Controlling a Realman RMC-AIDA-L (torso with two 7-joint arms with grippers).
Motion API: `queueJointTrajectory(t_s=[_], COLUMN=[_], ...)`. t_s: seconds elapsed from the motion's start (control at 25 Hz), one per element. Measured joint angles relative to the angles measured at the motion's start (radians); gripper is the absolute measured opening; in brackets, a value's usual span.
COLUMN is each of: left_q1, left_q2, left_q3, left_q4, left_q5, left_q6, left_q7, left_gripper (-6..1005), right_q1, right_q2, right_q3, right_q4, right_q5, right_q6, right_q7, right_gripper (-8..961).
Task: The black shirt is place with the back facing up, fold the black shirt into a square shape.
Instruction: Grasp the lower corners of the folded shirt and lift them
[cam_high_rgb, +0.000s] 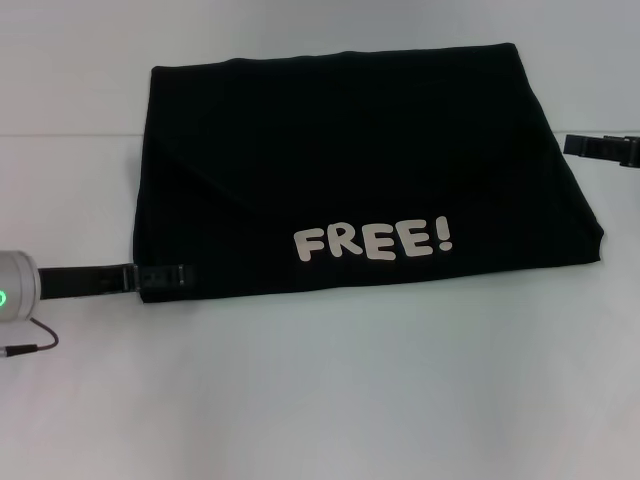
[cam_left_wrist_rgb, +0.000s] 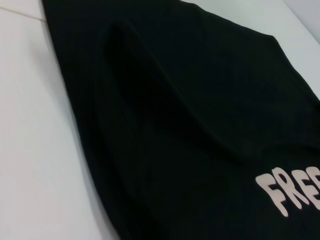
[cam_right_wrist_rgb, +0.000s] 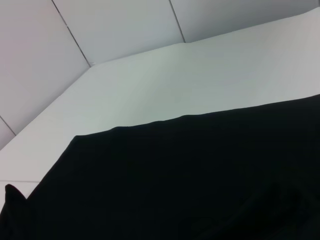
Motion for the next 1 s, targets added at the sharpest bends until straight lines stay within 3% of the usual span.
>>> queueJointTrajectory(t_s=[0.28, 0.52, 1.0], left_q1=[-0.005, -0.005, -0.008], left_q2=[-0.005, -0.001, 0.006], left_q3=[0.041, 0.046, 0.063], left_q4=[0.000, 0.000, -0.004], left_q5=[0.000, 0.000, 0.028], left_q6=[0.005, -0.021, -0.060], left_q7=[0.007, 0.014, 0.022], left_gripper=[949, 859, 407], right_q1=[0.001, -0.001, -0.007], right_q2=[-0.006, -0.006, -0.006], right_q3=[0.000, 0.000, 0.000], right_q4=[0.006, 0.007, 0.009], right_q5=[0.000, 0.000, 0.000], right_q6=[0.001, 0.001, 0.000], right_q7=[0.000, 0.000, 0.000], right_gripper=[778, 779, 779])
